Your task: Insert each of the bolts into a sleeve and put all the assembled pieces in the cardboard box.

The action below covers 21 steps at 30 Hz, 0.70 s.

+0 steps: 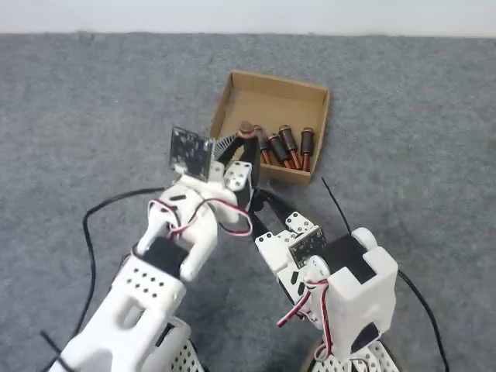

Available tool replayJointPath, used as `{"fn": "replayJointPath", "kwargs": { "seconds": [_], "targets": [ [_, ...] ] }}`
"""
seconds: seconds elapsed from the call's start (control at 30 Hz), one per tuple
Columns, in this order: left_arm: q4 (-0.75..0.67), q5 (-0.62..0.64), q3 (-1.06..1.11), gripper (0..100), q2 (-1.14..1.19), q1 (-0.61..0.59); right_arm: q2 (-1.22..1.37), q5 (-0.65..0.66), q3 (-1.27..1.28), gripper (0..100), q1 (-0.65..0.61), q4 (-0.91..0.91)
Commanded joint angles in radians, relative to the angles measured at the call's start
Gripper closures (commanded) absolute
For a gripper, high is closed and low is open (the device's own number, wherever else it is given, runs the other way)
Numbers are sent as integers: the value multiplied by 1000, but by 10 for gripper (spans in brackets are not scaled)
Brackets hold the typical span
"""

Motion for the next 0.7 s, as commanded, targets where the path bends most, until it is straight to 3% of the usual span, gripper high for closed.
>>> {"fn": "replayJointPath", "kwargs": {
  "seconds": [0.0,0.67],
  "targets": [
    [-38,-3,28,988,-121,20,-18,-8,26,992,-7,-31],
    [-35,-2,148,988,-219,83,-19,-8,25,992,-4,-35]
  ]
}}
